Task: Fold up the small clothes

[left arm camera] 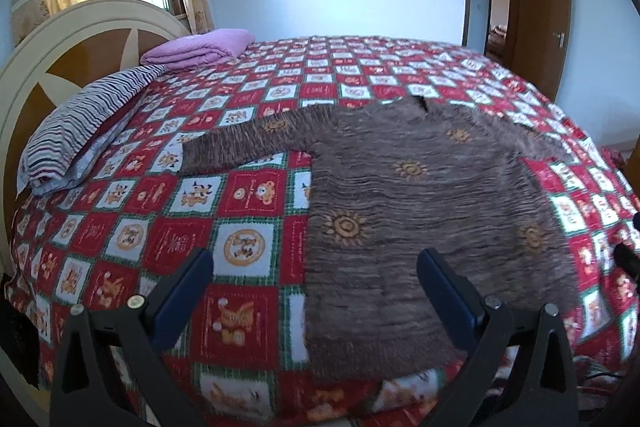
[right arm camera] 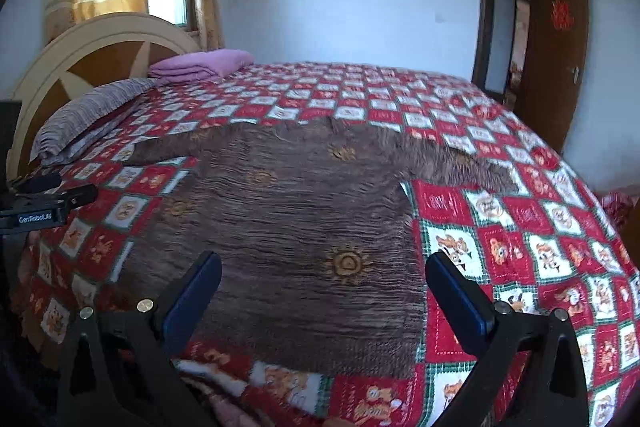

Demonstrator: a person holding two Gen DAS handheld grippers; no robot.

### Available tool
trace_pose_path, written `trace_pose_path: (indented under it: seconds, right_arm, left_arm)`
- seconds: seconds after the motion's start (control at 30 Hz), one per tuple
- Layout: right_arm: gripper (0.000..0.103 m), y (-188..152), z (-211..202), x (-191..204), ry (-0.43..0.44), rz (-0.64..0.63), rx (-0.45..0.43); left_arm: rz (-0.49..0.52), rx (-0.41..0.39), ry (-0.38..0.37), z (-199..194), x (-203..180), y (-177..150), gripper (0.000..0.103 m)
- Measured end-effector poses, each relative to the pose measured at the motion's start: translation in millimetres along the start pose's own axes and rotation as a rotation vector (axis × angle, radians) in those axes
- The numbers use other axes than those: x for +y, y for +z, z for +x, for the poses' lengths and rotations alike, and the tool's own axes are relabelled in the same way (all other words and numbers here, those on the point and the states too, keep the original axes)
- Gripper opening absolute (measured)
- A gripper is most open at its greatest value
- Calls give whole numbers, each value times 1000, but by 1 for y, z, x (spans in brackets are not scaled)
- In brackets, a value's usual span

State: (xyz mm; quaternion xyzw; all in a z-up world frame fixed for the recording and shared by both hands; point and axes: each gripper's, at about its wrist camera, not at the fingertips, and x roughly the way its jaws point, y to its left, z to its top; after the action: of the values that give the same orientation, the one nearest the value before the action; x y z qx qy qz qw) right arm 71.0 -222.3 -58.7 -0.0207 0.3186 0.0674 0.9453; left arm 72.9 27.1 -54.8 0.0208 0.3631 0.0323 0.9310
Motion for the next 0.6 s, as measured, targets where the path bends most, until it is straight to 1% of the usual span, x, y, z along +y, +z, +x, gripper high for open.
trace_pose_path:
  seconds: [0.03, 0.17, 0.27, 0.3, 0.37, 0.43, 0.5, 0.6]
  right_arm:
    - [102, 2, 6, -6, -1, 15, 2]
    - [102, 14, 38, -53, -31, 124, 10]
    - [102, 19, 62, -86, -83, 171, 20]
    - [102, 20, 73, -100, -102, 184, 29]
    - [101, 23, 90, -121, -113, 221, 60]
    - [98, 27, 108, -147, -110, 283, 96]
    - [84, 31, 123, -168, -117, 327, 120]
    - [78, 41, 146, -202, -147, 363, 140]
  left_arm:
    - [3, 12, 9, 10, 1, 3, 103]
    - [30, 53, 28, 44, -1, 15, 103]
    - [60, 85, 36, 68, -6, 24, 103]
    - [68, 85, 32, 74, -8, 27, 103]
    - [90, 86, 49, 88, -12, 33, 103]
    - [104, 85, 55, 105, -16, 41, 103]
    - [108, 87, 75, 125, -18, 50, 103]
    - [111, 70, 100, 150, -20, 63, 103]
